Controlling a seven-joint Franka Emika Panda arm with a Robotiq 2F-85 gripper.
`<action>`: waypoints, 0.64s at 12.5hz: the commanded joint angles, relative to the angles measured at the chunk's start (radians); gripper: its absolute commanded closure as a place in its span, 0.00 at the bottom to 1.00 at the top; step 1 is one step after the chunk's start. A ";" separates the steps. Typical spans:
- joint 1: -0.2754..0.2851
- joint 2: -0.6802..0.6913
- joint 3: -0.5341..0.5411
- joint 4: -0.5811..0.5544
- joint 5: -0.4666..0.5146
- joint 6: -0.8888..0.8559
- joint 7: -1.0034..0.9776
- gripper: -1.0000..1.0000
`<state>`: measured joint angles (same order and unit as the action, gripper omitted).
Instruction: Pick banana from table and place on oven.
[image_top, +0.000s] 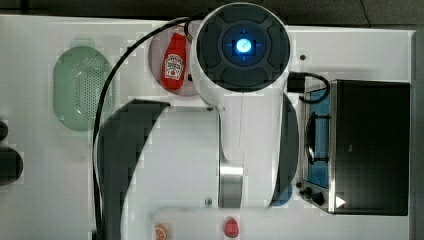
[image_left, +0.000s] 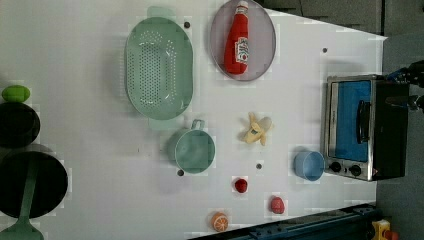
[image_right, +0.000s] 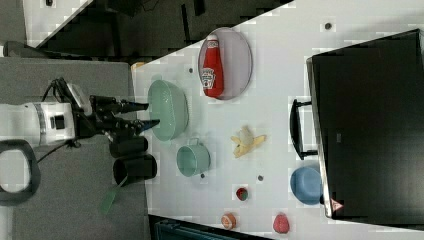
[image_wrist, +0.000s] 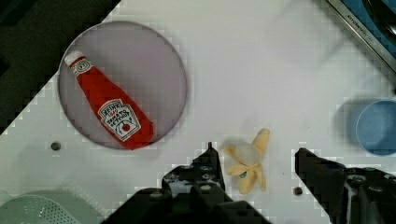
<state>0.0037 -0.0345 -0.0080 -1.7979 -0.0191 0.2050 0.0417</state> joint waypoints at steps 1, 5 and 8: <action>-0.032 -0.441 -0.001 -0.327 0.001 -0.121 0.057 0.21; -0.032 -0.435 -0.001 -0.332 0.001 -0.119 0.057 0.00; -0.032 -0.396 -0.001 -0.354 0.001 -0.050 0.057 0.00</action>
<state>-0.0390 -0.5298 -0.0210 -2.0879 -0.0258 0.1583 0.0667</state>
